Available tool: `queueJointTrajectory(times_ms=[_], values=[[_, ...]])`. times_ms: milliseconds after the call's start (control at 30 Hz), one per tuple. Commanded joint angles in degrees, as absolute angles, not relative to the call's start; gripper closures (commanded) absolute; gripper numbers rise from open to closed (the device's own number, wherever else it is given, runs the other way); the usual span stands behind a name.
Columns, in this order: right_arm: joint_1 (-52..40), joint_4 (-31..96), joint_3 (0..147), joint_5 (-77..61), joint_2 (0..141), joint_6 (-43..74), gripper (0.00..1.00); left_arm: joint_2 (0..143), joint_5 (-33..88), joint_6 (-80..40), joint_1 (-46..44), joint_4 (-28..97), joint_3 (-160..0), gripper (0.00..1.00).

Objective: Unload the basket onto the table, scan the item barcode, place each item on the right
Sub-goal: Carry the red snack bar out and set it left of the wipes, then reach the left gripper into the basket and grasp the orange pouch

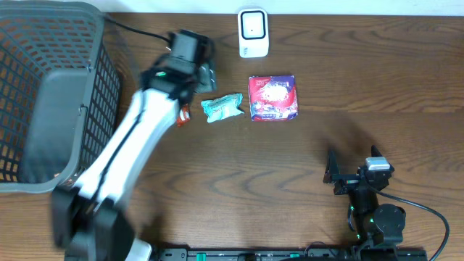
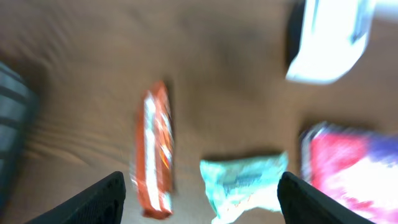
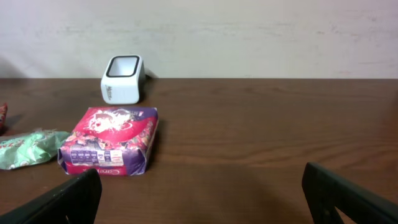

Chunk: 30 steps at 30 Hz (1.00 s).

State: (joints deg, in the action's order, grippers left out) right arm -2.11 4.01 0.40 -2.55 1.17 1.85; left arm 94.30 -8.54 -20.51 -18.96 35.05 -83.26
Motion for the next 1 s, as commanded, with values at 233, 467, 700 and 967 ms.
queueJointTrajectory(times_ms=[233,467,700,967], values=[[-2.3,4.2,0.3,-2.0,1.1,1.0,0.01,70.4,-10.0,-19.2,6.1,38.2,-84.4,0.22],[-2.3,4.2,0.3,-2.0,1.1,1.0,0.01,72.4,-16.3,-25.4,20.6,48.3,-84.3,0.14],[-2.3,4.2,0.3,-2.0,1.1,1.0,0.01,81.7,-21.8,-37.8,30.6,56.1,-84.2,0.08],[-2.3,4.2,0.3,-2.0,1.1,1.0,0.01,95.0,-7.6,-38.9,32.4,64.9,-83.7,0.07]])
